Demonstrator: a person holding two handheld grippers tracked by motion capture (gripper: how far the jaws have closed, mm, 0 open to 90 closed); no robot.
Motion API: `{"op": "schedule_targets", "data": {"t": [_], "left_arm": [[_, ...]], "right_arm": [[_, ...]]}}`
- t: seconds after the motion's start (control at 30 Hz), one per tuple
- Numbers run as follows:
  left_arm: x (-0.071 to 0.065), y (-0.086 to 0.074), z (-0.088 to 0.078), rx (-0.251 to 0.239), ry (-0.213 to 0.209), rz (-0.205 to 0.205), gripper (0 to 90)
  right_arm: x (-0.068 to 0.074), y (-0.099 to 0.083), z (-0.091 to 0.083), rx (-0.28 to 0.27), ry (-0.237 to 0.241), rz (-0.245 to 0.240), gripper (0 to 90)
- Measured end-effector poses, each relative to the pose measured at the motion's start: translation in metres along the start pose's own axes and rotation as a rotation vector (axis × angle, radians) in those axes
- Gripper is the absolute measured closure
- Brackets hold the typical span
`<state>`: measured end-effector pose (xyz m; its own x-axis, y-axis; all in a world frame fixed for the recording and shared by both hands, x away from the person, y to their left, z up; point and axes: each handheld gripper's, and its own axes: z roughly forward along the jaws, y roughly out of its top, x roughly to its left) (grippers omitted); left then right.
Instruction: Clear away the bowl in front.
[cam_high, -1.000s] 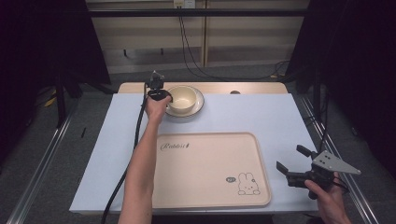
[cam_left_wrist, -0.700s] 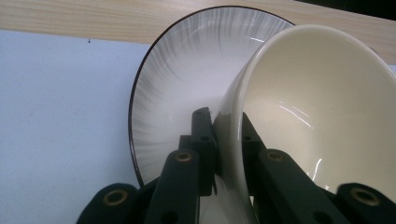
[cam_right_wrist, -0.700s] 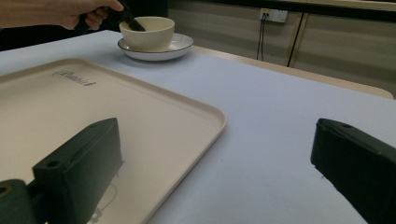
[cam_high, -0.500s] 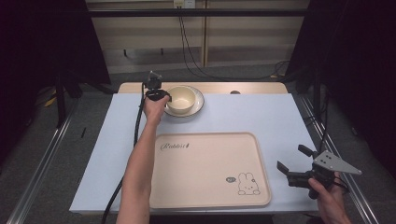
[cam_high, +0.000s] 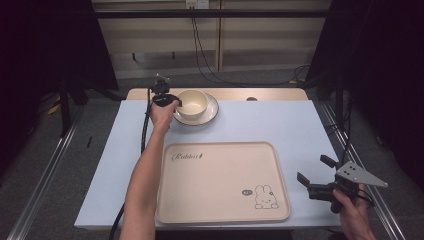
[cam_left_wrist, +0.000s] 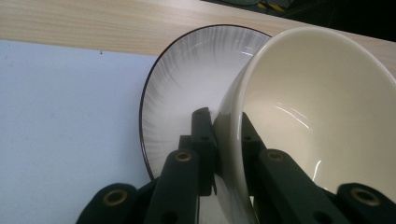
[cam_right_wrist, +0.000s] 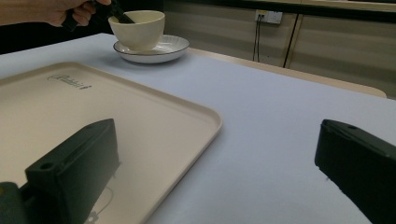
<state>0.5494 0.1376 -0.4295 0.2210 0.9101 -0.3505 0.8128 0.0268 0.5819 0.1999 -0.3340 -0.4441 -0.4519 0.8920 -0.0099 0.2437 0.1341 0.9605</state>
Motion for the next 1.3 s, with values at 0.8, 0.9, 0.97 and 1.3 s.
{"op": "schedule_targets", "data": {"t": [0.8,0.9,0.97,1.3], "left_arm": [[0.001,-0.006,-0.042,-0.039,-0.069,0.043,82.8],[-0.003,-0.008,-0.046,-0.051,-0.077,0.071,82.7],[-0.005,-0.008,-0.049,-0.053,-0.091,0.085,82.7],[-0.021,-0.012,-0.059,-0.041,-0.121,0.139,82.7]], "right_arm": [[0.001,0.001,-0.001,-0.004,0.009,-0.007,0.0],[0.001,0.001,-0.001,-0.007,0.010,-0.012,0.0],[0.001,0.001,-0.001,-0.009,0.006,-0.014,0.0],[0.000,0.001,-0.002,-0.011,0.005,-0.017,0.0]]}}
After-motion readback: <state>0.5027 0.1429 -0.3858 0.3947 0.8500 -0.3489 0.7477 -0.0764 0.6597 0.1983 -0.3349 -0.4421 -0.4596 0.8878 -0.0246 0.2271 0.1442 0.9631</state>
